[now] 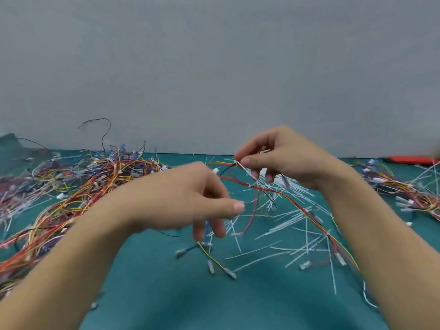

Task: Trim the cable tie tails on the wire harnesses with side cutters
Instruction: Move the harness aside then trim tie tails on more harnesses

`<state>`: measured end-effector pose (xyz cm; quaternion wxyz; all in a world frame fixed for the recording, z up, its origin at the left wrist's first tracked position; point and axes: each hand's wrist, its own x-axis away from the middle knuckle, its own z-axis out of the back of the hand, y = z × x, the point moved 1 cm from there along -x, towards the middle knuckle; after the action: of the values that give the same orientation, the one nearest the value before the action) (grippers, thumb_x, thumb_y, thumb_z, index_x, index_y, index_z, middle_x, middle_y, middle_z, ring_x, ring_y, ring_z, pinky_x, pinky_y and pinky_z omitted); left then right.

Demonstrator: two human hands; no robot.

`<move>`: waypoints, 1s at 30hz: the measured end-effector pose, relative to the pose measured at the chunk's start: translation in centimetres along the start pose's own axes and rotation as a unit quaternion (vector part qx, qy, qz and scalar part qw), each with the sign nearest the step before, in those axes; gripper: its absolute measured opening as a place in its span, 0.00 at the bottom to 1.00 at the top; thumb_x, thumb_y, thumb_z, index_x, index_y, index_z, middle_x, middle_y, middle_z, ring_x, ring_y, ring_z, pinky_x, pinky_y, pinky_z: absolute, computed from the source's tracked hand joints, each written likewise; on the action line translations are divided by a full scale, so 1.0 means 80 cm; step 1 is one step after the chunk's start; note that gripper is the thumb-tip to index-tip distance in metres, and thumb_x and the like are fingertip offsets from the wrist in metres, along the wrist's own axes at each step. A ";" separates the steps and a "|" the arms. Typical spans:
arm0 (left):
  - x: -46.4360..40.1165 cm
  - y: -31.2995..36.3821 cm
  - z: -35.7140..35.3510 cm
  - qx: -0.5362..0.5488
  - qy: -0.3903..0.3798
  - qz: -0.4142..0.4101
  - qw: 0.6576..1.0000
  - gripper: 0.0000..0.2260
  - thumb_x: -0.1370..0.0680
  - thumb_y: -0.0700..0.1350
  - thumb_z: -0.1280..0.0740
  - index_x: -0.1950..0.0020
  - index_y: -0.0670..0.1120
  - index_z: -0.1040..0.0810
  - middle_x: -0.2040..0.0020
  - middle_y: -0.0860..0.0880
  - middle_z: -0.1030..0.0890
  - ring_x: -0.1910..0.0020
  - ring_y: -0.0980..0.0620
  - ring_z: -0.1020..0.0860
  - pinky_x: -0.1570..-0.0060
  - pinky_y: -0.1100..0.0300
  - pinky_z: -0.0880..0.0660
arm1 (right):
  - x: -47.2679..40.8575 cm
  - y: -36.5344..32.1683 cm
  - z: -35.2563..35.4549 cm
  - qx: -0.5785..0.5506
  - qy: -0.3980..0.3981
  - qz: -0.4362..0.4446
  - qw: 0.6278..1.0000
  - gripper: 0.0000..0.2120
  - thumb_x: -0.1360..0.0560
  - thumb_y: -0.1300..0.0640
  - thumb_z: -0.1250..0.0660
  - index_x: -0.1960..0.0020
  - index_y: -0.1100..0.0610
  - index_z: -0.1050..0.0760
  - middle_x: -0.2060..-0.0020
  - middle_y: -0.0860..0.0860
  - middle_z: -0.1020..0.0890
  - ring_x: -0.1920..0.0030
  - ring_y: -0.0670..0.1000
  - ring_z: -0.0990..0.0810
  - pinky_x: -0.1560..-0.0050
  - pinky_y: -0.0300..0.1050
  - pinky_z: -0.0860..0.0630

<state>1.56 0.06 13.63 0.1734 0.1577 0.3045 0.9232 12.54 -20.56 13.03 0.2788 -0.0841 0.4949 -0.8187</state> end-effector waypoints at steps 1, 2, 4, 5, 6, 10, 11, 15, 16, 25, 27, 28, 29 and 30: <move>0.000 -0.003 0.009 0.034 0.077 -0.014 0.996 0.14 0.20 0.61 0.32 0.51 0.52 0.16 0.59 0.56 0.13 0.68 0.57 0.18 0.66 0.56 0.24 | -0.003 0.003 -0.001 -0.002 -0.006 0.005 1.000 0.05 0.25 0.66 0.25 0.53 0.58 0.14 0.68 0.50 0.16 0.68 0.47 0.17 0.72 0.38 0.24; -0.003 -0.006 0.015 0.068 0.168 -0.035 0.983 0.11 0.21 0.59 0.30 0.52 0.53 0.16 0.61 0.55 0.13 0.70 0.57 0.21 0.66 0.58 0.26 | -0.005 0.007 -0.003 -0.004 -0.012 0.010 1.000 0.05 0.25 0.66 0.25 0.53 0.58 0.14 0.68 0.50 0.16 0.68 0.46 0.18 0.73 0.38 0.25; -0.016 -0.019 0.018 0.082 0.349 -0.075 0.930 0.05 0.22 0.53 0.27 0.55 0.53 0.15 0.63 0.57 0.15 0.69 0.60 0.24 0.66 0.66 0.28 | -0.008 0.014 -0.008 -0.006 -0.018 0.017 1.000 0.03 0.26 0.64 0.23 0.53 0.58 0.13 0.70 0.49 0.16 0.71 0.44 0.20 0.74 0.35 0.28; -0.024 -0.025 0.017 0.063 0.396 -0.073 0.913 0.03 0.23 0.51 0.26 0.54 0.53 0.15 0.63 0.60 0.16 0.67 0.61 0.22 0.64 0.67 0.27 | -0.009 0.017 -0.011 -0.003 -0.017 0.018 1.000 0.03 0.27 0.62 0.22 0.53 0.57 0.13 0.71 0.49 0.16 0.72 0.44 0.22 0.74 0.35 0.30; -0.031 -0.030 0.014 0.047 0.405 -0.060 0.911 0.02 0.23 0.50 0.26 0.52 0.54 0.14 0.61 0.62 0.16 0.62 0.63 0.20 0.60 0.68 0.25 | -0.011 0.020 -0.014 -0.001 -0.016 0.020 1.000 0.03 0.27 0.61 0.21 0.54 0.55 0.13 0.70 0.51 0.16 0.72 0.44 0.23 0.72 0.36 0.30; -0.054 -0.052 -0.010 0.031 0.255 -0.029 0.966 0.07 0.24 0.47 0.25 0.46 0.55 0.13 0.54 0.62 0.14 0.54 0.69 0.19 0.56 0.74 0.27 | -0.016 0.028 -0.026 0.024 -0.053 0.023 0.998 0.03 0.25 0.59 0.23 0.54 0.52 0.13 0.66 0.58 0.16 0.67 0.47 0.23 0.68 0.41 0.27; -0.058 -0.056 -0.014 0.028 0.241 -0.033 0.970 0.07 0.24 0.47 0.24 0.47 0.54 0.13 0.55 0.62 0.14 0.56 0.70 0.19 0.58 0.76 0.29 | -0.017 0.031 -0.028 0.019 -0.060 0.018 0.998 0.03 0.24 0.60 0.24 0.54 0.53 0.13 0.67 0.58 0.16 0.68 0.48 0.23 0.69 0.40 0.27; -0.068 -0.069 -0.021 0.059 0.275 -0.042 0.959 0.02 0.25 0.49 0.23 0.52 0.53 0.12 0.58 0.59 0.14 0.58 0.67 0.19 0.60 0.75 0.30 | -0.016 0.041 -0.027 -0.019 -0.066 -0.021 0.997 0.02 0.23 0.60 0.25 0.53 0.58 0.14 0.64 0.53 0.13 0.67 0.47 0.19 0.71 0.38 0.25; -0.069 -0.071 -0.021 0.075 0.283 -0.047 0.955 0.01 0.24 0.48 0.23 0.54 0.52 0.12 0.59 0.58 0.14 0.61 0.67 0.19 0.61 0.75 0.30 | -0.014 0.043 -0.025 -0.037 -0.072 -0.030 0.996 0.03 0.23 0.61 0.26 0.51 0.59 0.14 0.61 0.55 0.12 0.66 0.49 0.18 0.70 0.39 0.24; -0.071 -0.082 -0.019 0.184 0.250 -0.065 0.948 0.04 0.23 0.46 0.24 0.48 0.51 0.12 0.57 0.55 0.12 0.55 0.60 0.16 0.52 0.69 0.24 | -0.003 0.042 -0.019 -0.099 -0.097 -0.061 0.989 0.06 0.19 0.64 0.33 0.46 0.62 0.17 0.53 0.62 0.12 0.59 0.57 0.13 0.59 0.45 0.16; -0.072 -0.081 -0.022 0.221 0.258 -0.068 0.938 0.05 0.25 0.43 0.23 0.50 0.46 0.12 0.59 0.53 0.12 0.58 0.61 0.16 0.56 0.71 0.24 | -0.001 0.040 -0.020 -0.098 -0.096 -0.062 0.989 0.05 0.19 0.64 0.32 0.46 0.63 0.18 0.53 0.62 0.13 0.59 0.57 0.13 0.59 0.45 0.16; -0.073 -0.081 -0.023 0.243 0.262 -0.065 0.932 0.05 0.26 0.42 0.22 0.51 0.45 0.12 0.59 0.52 0.12 0.59 0.60 0.16 0.57 0.71 0.25 | 0.000 0.039 -0.020 -0.094 -0.093 -0.062 0.989 0.04 0.19 0.65 0.31 0.47 0.63 0.18 0.54 0.62 0.12 0.59 0.57 0.13 0.59 0.45 0.16; -0.073 -0.080 -0.024 0.264 0.265 -0.060 0.925 0.05 0.27 0.42 0.22 0.52 0.45 0.13 0.59 0.50 0.12 0.59 0.59 0.16 0.58 0.70 0.24 | 0.000 0.038 -0.021 -0.088 -0.087 -0.062 0.990 0.04 0.19 0.65 0.31 0.47 0.64 0.18 0.54 0.61 0.12 0.59 0.57 0.13 0.59 0.45 0.16; -0.074 -0.080 -0.025 0.278 0.269 -0.055 0.921 0.05 0.28 0.43 0.21 0.53 0.45 0.13 0.59 0.49 0.12 0.59 0.57 0.15 0.58 0.69 0.24 | 0.000 0.037 -0.022 -0.080 -0.081 -0.063 0.992 0.04 0.20 0.65 0.31 0.47 0.64 0.18 0.55 0.61 0.12 0.59 0.57 0.13 0.59 0.45 0.16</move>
<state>7.47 1.40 7.05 0.0845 -0.0713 0.5926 0.7979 12.90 -20.26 9.65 0.2583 -0.2029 0.5284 -0.7828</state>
